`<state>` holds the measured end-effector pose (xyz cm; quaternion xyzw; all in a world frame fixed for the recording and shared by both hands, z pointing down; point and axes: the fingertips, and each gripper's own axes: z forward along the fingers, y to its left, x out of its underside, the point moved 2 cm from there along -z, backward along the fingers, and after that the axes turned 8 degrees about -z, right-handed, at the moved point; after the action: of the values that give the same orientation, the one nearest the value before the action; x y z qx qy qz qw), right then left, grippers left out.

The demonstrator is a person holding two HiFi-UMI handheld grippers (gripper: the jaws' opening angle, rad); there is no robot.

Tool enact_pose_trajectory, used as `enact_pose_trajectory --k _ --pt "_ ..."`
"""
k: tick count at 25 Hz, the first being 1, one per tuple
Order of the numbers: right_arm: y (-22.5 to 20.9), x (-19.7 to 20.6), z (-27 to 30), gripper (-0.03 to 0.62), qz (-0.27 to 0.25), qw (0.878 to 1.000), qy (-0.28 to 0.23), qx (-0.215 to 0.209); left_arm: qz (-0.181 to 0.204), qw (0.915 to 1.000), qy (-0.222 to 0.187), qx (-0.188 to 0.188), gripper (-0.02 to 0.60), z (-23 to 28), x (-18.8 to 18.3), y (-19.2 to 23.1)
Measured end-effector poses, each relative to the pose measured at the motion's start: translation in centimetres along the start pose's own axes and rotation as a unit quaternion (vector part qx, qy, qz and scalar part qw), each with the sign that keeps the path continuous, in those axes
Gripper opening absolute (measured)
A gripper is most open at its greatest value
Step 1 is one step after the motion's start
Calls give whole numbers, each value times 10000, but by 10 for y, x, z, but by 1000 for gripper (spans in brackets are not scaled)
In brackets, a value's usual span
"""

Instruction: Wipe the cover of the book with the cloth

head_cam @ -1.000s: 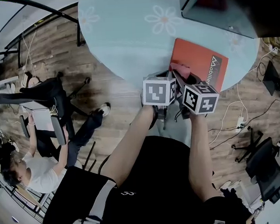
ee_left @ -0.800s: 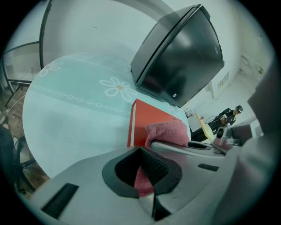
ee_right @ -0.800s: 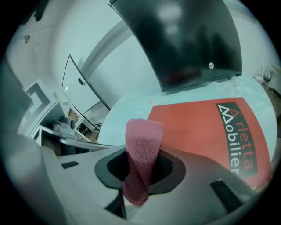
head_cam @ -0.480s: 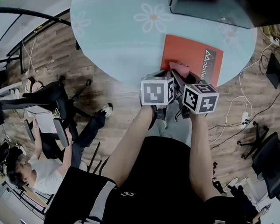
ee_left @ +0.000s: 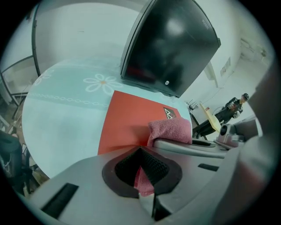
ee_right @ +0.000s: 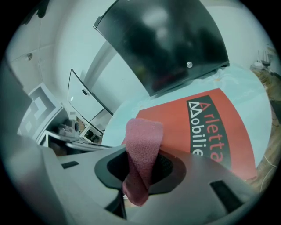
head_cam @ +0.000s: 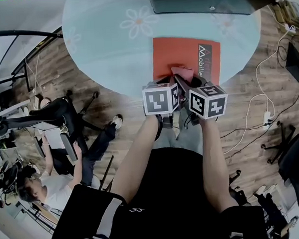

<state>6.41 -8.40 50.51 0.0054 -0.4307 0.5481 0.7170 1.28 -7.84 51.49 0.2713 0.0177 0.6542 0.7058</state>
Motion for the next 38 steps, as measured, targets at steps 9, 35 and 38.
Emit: enact_pose_trajectory --k 9,35,38 --pt "-36 3 -32 95 103 9999 -130 11 59 10000 0 47 14 12 12 -47" --pt "-123 -100 -170 97 -749 9819 -1641 584 782 9812 -1407 1068 14 -14 -66 -191" --pt "-109 -142 -200 97 -1192 9642 -2312 511 866 9607 -2237 1393 14 -56 -99 -210"
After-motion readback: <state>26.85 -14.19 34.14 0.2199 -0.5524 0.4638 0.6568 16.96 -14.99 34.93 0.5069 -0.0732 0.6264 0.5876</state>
